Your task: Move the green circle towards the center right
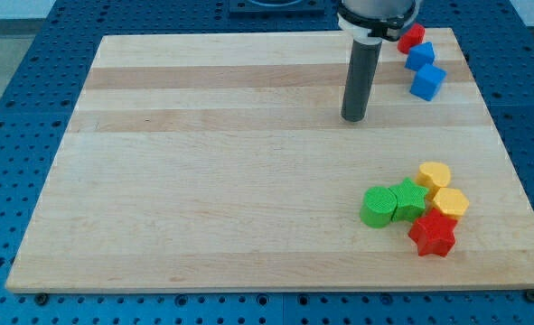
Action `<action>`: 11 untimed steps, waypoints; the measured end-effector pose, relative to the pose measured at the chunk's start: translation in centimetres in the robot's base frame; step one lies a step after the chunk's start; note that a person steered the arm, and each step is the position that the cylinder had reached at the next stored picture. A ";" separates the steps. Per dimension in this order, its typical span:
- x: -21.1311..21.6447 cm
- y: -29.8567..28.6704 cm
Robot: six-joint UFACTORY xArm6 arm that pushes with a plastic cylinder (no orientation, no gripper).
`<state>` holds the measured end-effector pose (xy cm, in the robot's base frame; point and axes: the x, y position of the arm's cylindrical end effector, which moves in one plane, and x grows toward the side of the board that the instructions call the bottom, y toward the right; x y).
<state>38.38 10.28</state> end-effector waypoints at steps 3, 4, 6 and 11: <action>2.8 -5.4; 6.9 -5.6; 14.6 -6.3; 16.0 1.4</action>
<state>54.38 11.69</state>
